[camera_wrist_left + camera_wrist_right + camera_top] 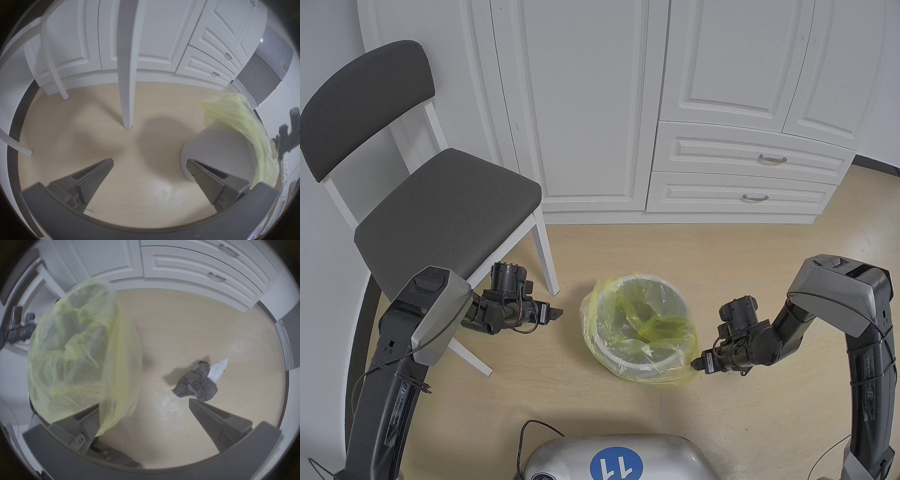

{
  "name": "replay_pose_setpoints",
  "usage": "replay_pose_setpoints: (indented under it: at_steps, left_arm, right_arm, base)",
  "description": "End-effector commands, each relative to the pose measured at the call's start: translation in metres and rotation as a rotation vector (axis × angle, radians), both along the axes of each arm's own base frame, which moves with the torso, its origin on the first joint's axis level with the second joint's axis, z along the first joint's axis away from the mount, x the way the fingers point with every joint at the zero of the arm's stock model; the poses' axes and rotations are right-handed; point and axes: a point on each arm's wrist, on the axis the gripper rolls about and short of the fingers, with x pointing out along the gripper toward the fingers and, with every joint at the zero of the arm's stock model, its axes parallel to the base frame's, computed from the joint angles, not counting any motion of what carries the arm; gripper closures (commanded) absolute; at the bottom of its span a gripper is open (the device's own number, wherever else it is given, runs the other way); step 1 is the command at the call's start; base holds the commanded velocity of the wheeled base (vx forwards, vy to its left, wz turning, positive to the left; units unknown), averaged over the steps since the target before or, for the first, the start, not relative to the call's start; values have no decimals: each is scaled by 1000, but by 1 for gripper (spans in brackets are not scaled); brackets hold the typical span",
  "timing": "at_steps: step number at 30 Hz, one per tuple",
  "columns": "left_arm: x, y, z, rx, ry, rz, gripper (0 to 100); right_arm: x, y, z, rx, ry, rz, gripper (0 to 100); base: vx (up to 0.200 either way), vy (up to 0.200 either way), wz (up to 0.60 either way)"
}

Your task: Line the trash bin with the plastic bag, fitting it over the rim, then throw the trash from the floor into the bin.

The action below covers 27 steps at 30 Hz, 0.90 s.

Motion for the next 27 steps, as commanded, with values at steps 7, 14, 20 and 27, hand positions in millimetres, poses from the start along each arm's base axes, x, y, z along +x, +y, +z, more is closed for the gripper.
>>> replay_pose_setpoints:
  at_steps: [7,14,20,27]
  left_arm:
    - [0,-3,72,-61,-48,77,0]
    - [-9,-36,80,-83,-61,100,0]
    - [-19,-56,96,-104,-75,101,0]
    - [-21,-60,85,-92,-51,99,0]
  right_arm:
    - [-45,56,-12,-37,19,166,0]
    - [-68,74,-11,-38,10,230,0]
    - [-85,82,2,-22,-43,281,0]
    - [-89,82,5,-33,-44,299,0]
  base:
    - [0,0,0]
    - [0,0,0]
    - [0,0,0]
    - [0,0,0]
